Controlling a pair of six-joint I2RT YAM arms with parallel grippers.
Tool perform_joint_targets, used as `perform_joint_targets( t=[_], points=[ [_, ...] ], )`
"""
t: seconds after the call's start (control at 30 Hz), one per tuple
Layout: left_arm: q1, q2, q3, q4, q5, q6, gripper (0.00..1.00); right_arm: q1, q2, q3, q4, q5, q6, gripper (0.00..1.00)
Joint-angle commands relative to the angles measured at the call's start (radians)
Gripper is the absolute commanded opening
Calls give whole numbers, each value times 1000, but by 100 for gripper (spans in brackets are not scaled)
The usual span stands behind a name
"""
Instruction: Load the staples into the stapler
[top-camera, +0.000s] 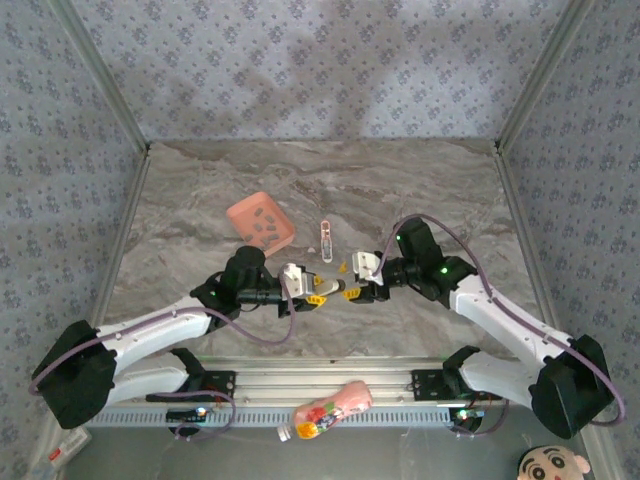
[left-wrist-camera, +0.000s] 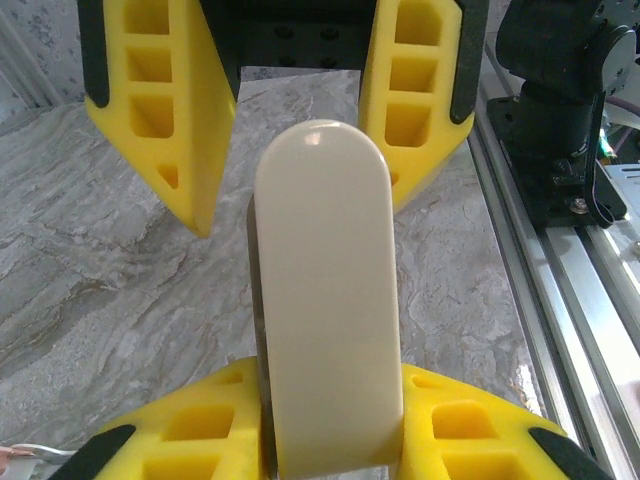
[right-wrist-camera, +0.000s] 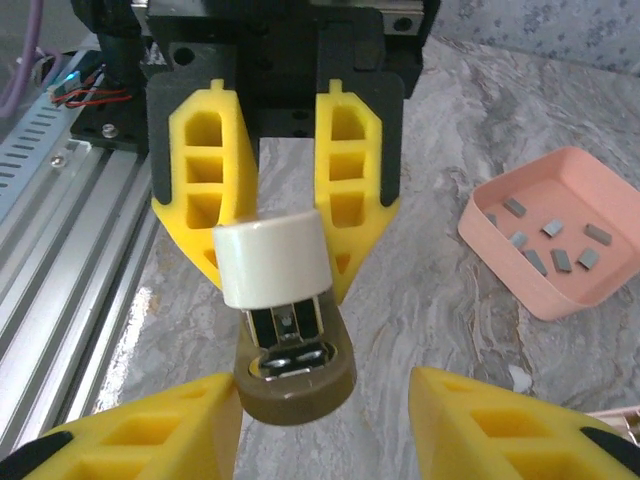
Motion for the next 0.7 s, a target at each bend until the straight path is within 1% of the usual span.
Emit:
perform_joint_targets(
  t=[0.0,0.3,0.43,0.47,0.5,0.53,0.57,0.6,0.67],
  points=[
    [3,3,45,41,46,15,0,11,15,33,-7,-48,-34,46],
    [3,9,48,46,58,12,0,17,35,41,-16,-64,-51,36],
    [3,8,50,47,61,10,0,18,34,41,-18,-66,-56,28],
    [3,9,49,46,61,12,0,20,33,41,-18,-66,-58,28],
    [2,10,49,47,62,12,0,20,31,40,-18,-66,-58,28],
    [3,10,49,46,61,12,0,20,30,39,-16,-65,-59,31],
    [3,11,49,46,61,12,0,21,28,37,-12,-64,-58,37],
    [3,12,50,47,62,11,0,23,26,35,-8,-63,-59,40],
    [3,13,49,47,62,11,0,24,26,35,-5,-65,-60,41]
  ],
)
